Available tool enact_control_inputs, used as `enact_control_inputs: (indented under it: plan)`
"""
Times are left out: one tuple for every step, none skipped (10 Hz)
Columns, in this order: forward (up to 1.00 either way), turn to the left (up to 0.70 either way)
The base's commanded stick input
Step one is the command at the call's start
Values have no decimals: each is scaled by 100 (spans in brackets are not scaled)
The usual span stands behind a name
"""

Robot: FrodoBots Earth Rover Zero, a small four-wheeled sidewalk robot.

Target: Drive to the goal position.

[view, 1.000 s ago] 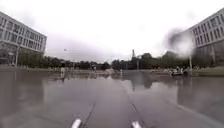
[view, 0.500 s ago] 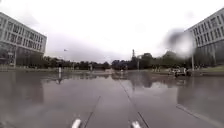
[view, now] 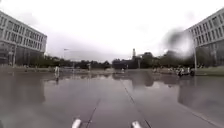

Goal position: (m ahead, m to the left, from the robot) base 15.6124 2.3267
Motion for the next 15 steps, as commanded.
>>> enact_control_inputs:
  plan:
    - [70, 0]
    - [70, 0]
    - [70, 0]
    - [70, 0]
    - [70, 0]
    - [70, -18]
    - [70, -33]
    - [70, -31]
    - [70, -23]
    - [70, -4]
    - [70, 0]
    - [70, 0]
    - [70, 0]
    - [70, 0]
    - [70, 0]
